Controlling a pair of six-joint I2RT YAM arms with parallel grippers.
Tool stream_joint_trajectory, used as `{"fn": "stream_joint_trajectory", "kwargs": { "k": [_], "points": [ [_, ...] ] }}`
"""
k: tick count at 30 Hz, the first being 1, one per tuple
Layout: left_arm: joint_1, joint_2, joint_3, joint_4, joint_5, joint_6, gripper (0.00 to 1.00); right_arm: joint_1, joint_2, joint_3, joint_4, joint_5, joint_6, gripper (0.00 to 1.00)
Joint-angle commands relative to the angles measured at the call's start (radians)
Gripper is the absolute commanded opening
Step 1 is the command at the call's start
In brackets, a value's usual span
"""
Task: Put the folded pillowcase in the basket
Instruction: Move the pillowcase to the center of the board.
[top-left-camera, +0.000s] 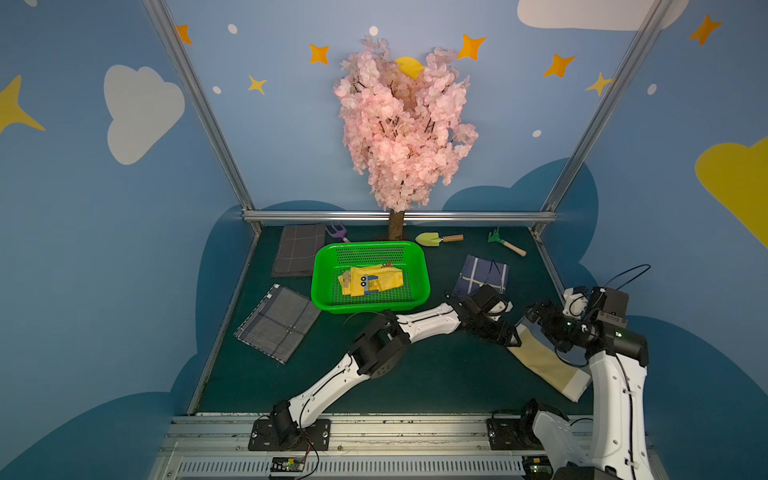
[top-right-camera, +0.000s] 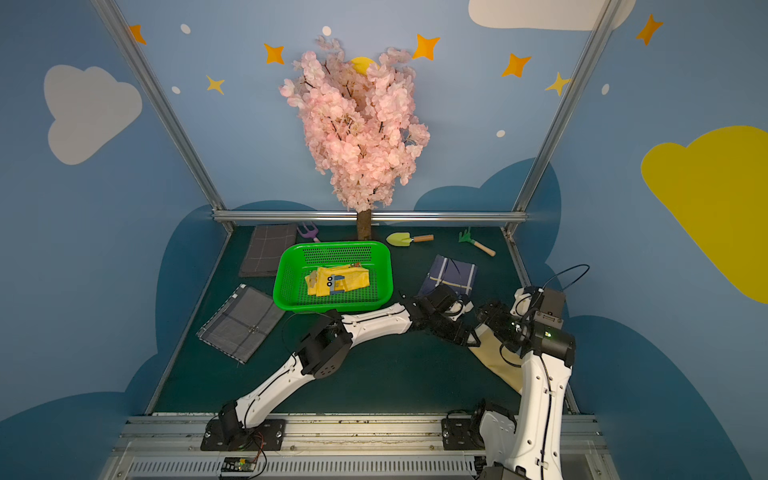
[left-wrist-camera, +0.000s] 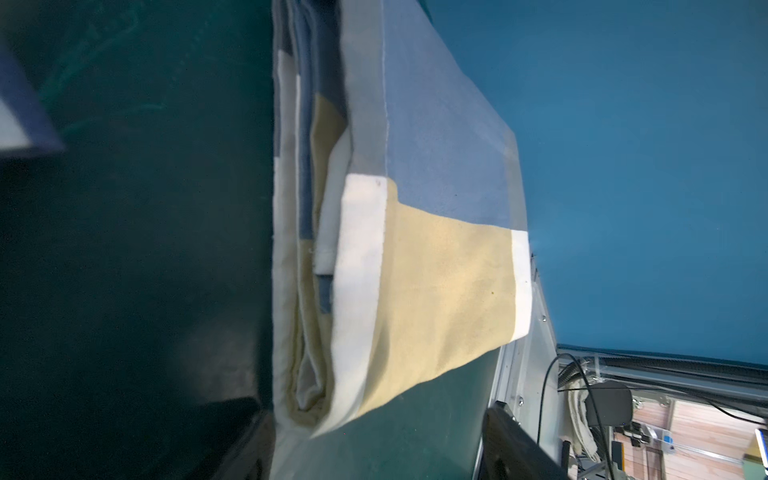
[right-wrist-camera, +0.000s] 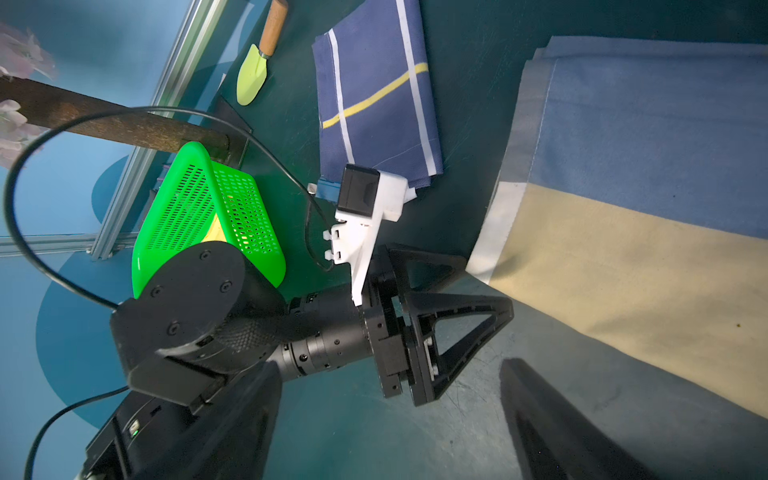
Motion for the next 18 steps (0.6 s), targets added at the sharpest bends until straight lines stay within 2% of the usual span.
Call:
{"fn": "stream_joint_trajectory", "kwargs": {
  "k": [1,4,10,16,18],
  "points": [
    [0.000,0.040,0.044,-0.099,-0.031,0.027,0.81,-0.003,-0.014,0.003,-0.020,-0.015,-0.010,0.87],
    [-0.002,0.038,0.046,-0.101,-0.037,0.029,0.72,-0.004,-0.013,0.004,-0.018,-0.018,-0.008,0.87],
    [-0.002,0.069,0.101,-0.136,-0.037,0.027,0.40,-0.004,-0.016,0.006,-0.017,-0.029,-0.006,0.87],
    [-0.005,0.092,0.143,-0.141,-0.037,0.013,0.40,-0.004,-0.024,0.001,-0.019,-0.031,-0.008,0.87],
    [-0.005,0.103,0.163,-0.147,-0.037,0.010,0.31,-0.003,-0.024,0.000,-0.020,-0.031,-0.011,0.87]
  ]
}}
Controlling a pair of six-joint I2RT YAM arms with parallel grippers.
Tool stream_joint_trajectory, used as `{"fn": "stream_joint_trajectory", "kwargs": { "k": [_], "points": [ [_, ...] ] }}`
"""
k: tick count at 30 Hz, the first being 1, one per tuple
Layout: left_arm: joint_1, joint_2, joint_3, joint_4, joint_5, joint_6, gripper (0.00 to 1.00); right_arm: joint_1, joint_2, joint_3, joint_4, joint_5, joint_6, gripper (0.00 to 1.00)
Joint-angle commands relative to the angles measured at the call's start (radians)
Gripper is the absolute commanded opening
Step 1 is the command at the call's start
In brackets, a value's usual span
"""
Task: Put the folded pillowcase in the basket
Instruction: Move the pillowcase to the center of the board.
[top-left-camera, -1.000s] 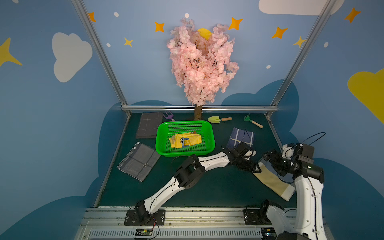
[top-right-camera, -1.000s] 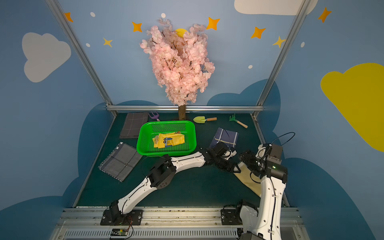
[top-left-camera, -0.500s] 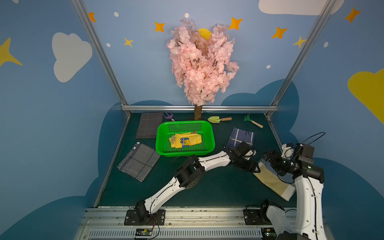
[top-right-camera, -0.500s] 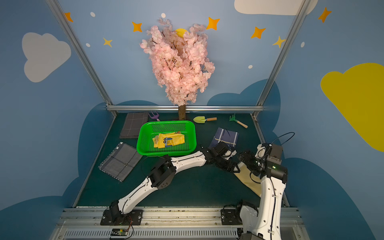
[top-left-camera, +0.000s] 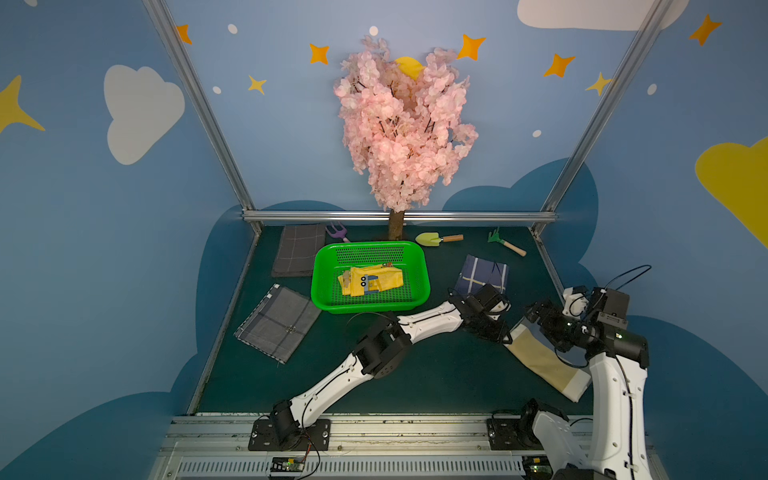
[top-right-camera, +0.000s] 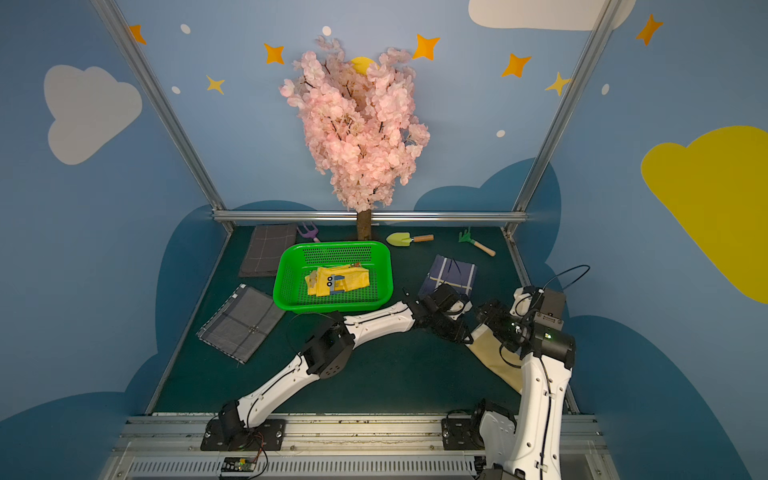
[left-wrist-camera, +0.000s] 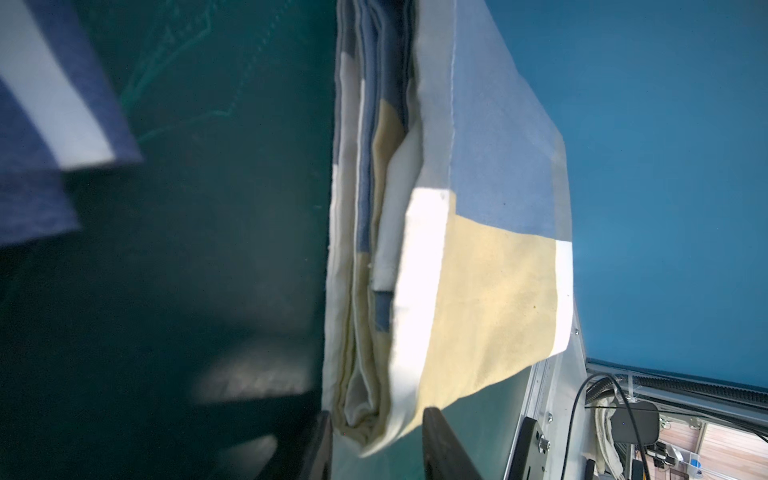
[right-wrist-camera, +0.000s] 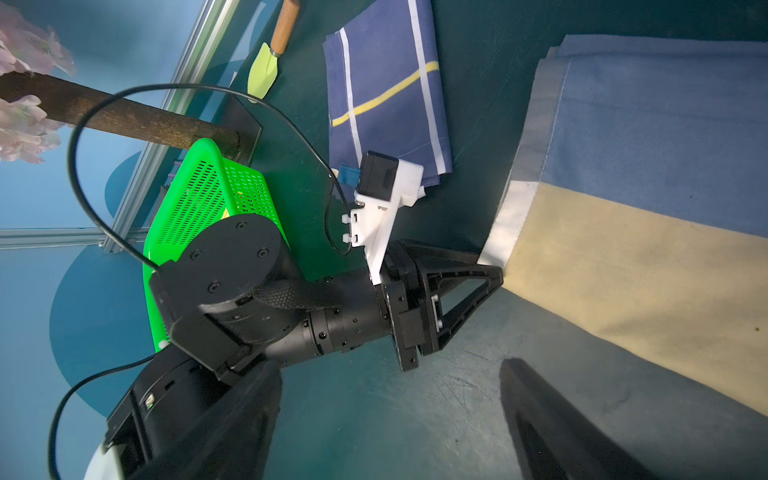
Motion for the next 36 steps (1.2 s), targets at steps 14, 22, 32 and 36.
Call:
{"fn": "stream_joint_trajectory", "kwargs": {
  "k": [14,22,32,36],
  "points": [
    [0.003,-0.094,-0.101,-0.071,-0.108,0.066,0.03,-0.003,-0.005,-0.004,-0.007,-0.048,-0.015,0.88],
    [0.083,-0.530,-0.779,0.116,-0.257,0.012,0.03,0.002,0.001,-0.098,0.038,-0.137,0.016,0.88],
    [0.062,-0.883,-1.218,0.106,-0.356,-0.053,0.03,0.134,-0.010,-0.169,0.056,-0.096,0.095,0.88],
    [0.037,-0.913,-1.238,0.072,-0.364,-0.058,0.03,0.190,-0.017,-0.193,0.054,-0.067,0.127,0.88]
  ]
}}
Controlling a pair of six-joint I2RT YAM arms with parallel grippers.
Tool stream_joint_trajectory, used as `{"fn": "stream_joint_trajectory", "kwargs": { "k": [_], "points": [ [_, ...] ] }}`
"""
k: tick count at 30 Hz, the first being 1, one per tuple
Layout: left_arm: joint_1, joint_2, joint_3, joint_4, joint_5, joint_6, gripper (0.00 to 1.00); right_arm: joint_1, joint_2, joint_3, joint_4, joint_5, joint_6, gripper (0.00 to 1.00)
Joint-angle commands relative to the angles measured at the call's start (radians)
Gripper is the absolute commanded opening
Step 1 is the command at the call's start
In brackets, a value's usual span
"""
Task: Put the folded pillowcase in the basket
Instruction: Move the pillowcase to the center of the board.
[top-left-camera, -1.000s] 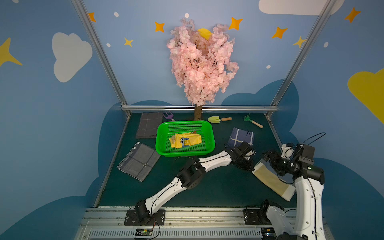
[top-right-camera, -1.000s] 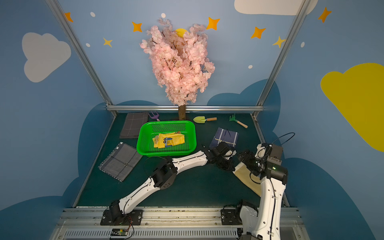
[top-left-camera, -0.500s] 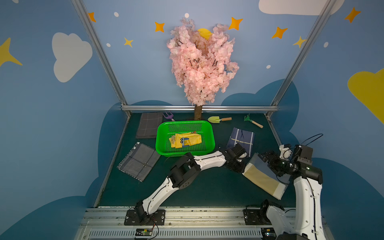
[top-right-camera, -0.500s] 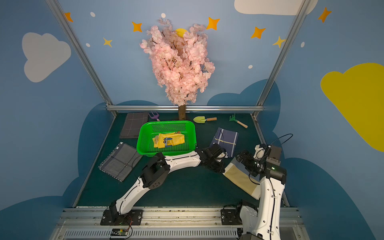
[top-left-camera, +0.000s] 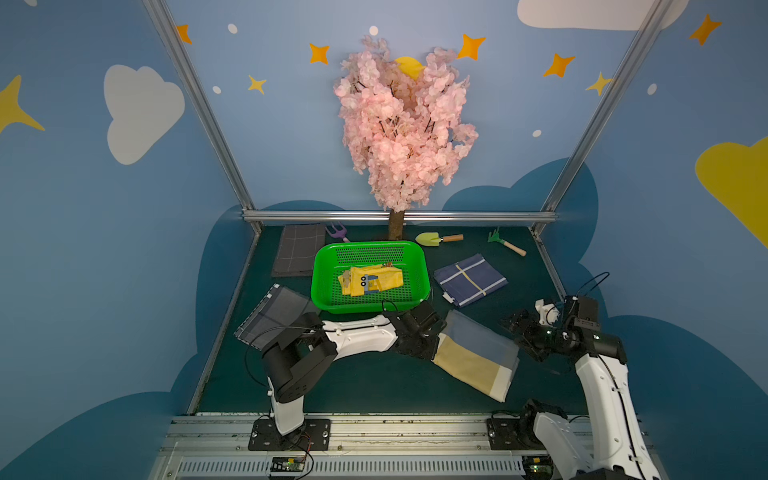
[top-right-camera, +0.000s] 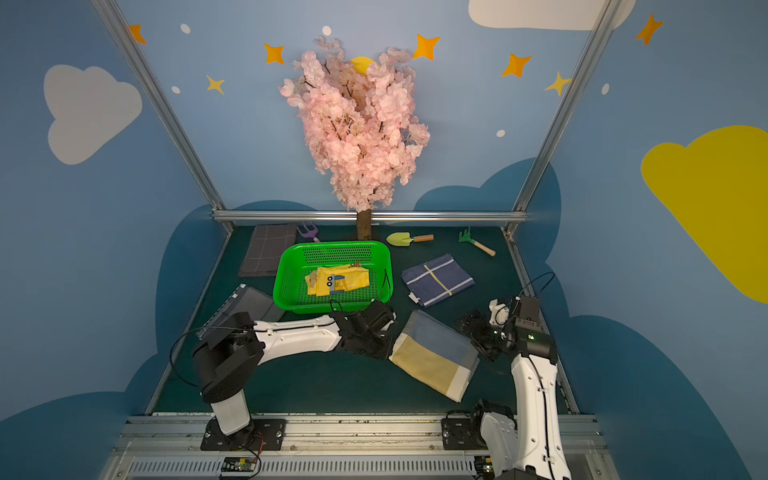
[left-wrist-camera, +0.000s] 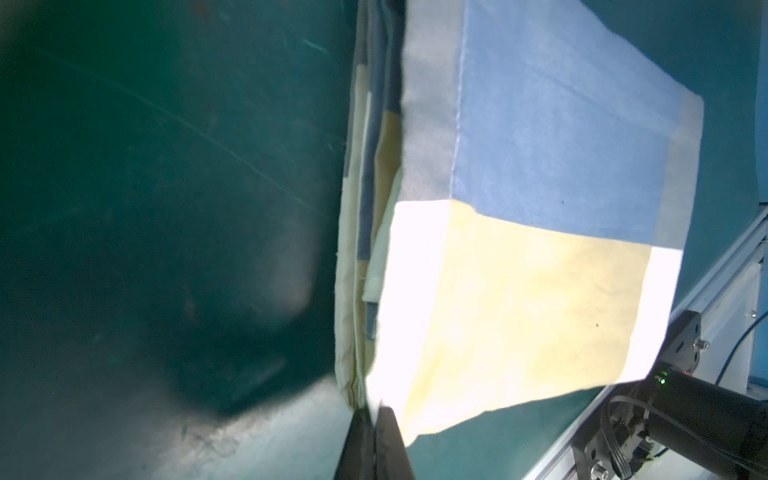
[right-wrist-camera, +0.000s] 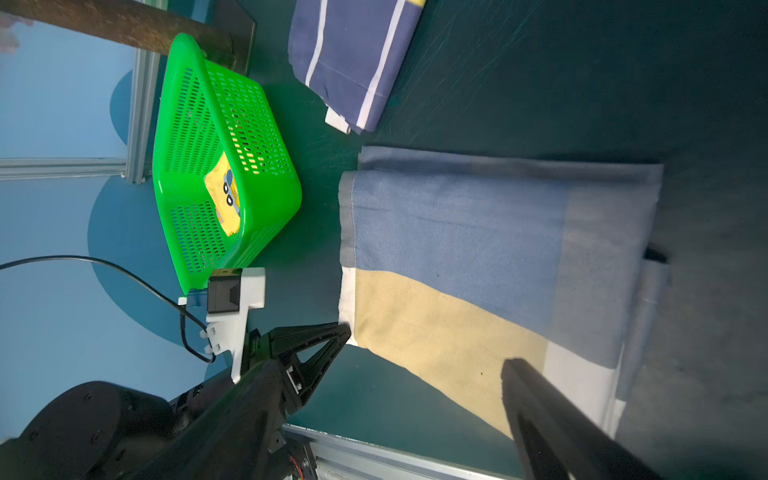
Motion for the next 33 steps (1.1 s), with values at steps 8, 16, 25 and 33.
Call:
{"fn": "stream_joint_trajectory", "kwargs": {
  "k": [8,16,25,33],
  "points": [
    [0.031,-0.302,-0.294,-0.096,-0.190,-0.166,0.03,0.088,-0.003,-0.082,-0.021,0.090,0.064,0.89],
    [0.131,-0.503,-0.435,-0.156,-0.219,-0.180,0.03,0.197,0.075,-0.167,0.079,0.095,0.141,0.84],
    [0.132,-0.546,-0.477,-0.142,-0.185,-0.186,0.05,0.505,0.175,-0.288,0.271,0.096,0.338,0.83],
    [0.119,-0.629,-0.539,-0.143,-0.150,-0.224,0.06,0.636,0.238,-0.360,0.450,0.095,0.437,0.82]
  ]
}}
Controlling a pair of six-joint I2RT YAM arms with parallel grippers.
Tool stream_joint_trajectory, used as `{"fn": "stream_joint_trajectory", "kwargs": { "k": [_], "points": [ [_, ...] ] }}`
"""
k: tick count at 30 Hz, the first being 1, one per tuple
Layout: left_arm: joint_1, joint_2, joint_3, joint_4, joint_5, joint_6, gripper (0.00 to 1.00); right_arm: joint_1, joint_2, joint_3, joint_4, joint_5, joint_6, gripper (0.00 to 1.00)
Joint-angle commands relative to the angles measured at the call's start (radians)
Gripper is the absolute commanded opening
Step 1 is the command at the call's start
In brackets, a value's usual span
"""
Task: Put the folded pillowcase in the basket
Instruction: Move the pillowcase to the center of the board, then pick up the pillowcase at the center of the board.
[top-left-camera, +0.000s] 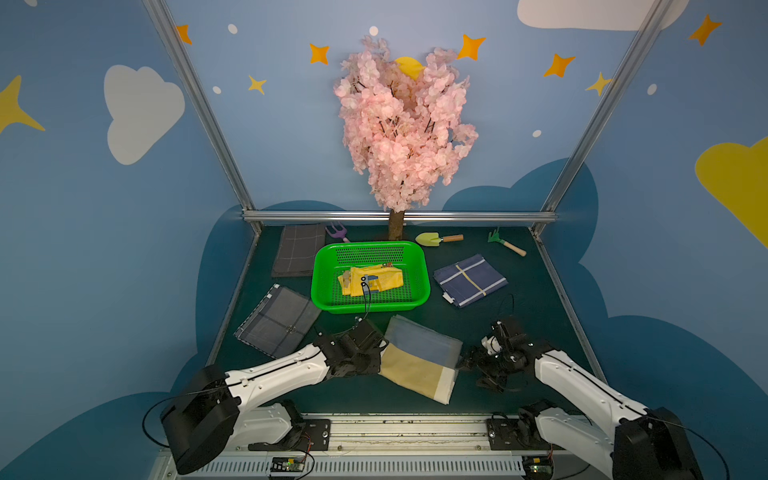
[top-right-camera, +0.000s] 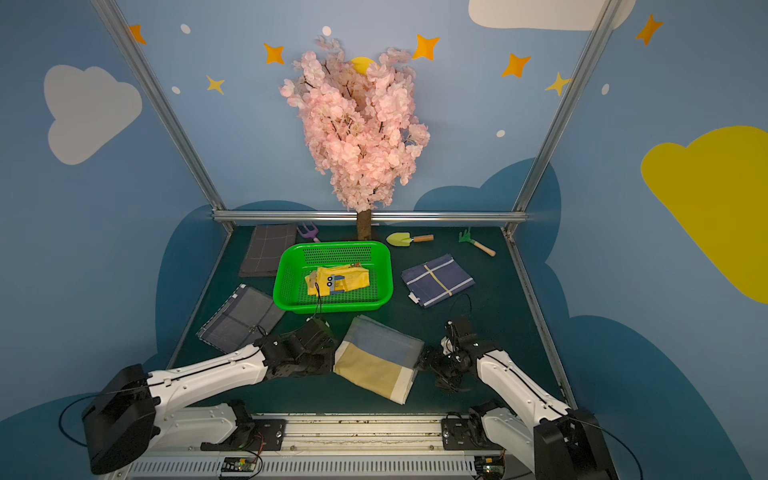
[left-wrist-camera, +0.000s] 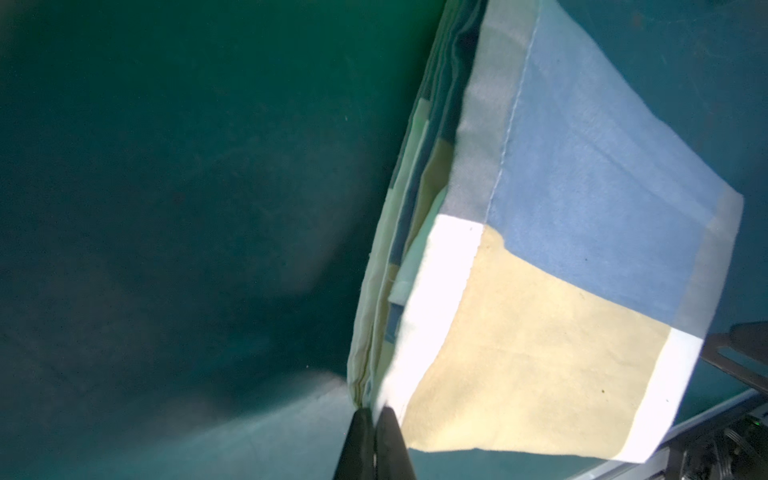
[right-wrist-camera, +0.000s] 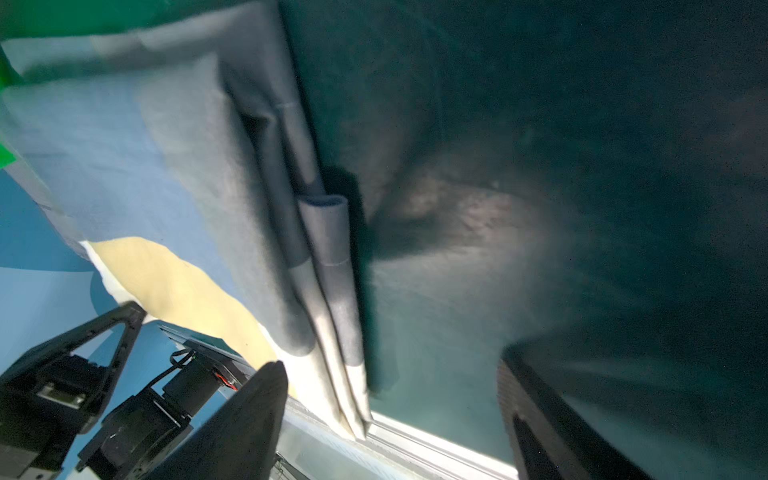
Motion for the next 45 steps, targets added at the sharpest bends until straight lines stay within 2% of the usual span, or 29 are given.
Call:
{"fn": "stream_joint_trajectory", "kwargs": {
  "k": [1,13,17,20,28,29,31,34,36,39,40,45],
  "points": [
    [-0.008,-0.028,-0.021,-0.017,0.020,-0.025,0.06,0.062,0.056,-0.031,0.158,0.004,0.068,0.82],
    [-0.015,-0.048,-0.029,-0.036,0.020,-0.036,0.07,0.241,0.271,0.001,0.419,-0.055,0.135,0.81],
    [-0.016,-0.048,-0.024,-0.051,0.012,-0.031,0.07,0.270,0.318,0.029,0.428,-0.052,0.129,0.73],
    [-0.015,-0.043,-0.024,-0.056,0.006,-0.026,0.08,0.277,0.349,0.034,0.443,-0.051,0.130,0.61],
    [-0.002,-0.042,-0.032,-0.057,0.005,-0.024,0.12,0.276,0.360,0.021,0.432,-0.046,0.123,0.05],
    [0.000,-0.045,-0.032,-0.060,0.003,-0.022,0.15,0.275,0.353,0.025,0.413,-0.038,0.116,0.00],
    [0.006,-0.049,-0.029,-0.069,0.000,-0.012,0.28,0.273,0.338,0.038,0.365,-0.023,0.098,0.00],
    [0.014,-0.060,-0.020,-0.098,-0.016,0.003,0.71,0.270,0.319,0.077,0.272,0.001,0.052,0.00],
    [0.028,-0.079,-0.015,-0.114,-0.020,0.022,0.86,0.265,0.313,0.104,0.212,0.015,0.021,0.00],
    [0.067,-0.125,-0.033,-0.095,0.000,0.038,0.90,0.257,0.324,0.128,0.163,0.008,-0.020,0.00],
    [0.082,-0.135,-0.044,-0.078,0.012,0.043,0.99,0.257,0.330,0.136,0.150,0.007,-0.031,0.00],
    [0.139,-0.094,-0.078,0.000,0.110,0.066,1.00,0.257,0.352,0.143,0.163,-0.027,-0.042,0.00]
  ]
}}
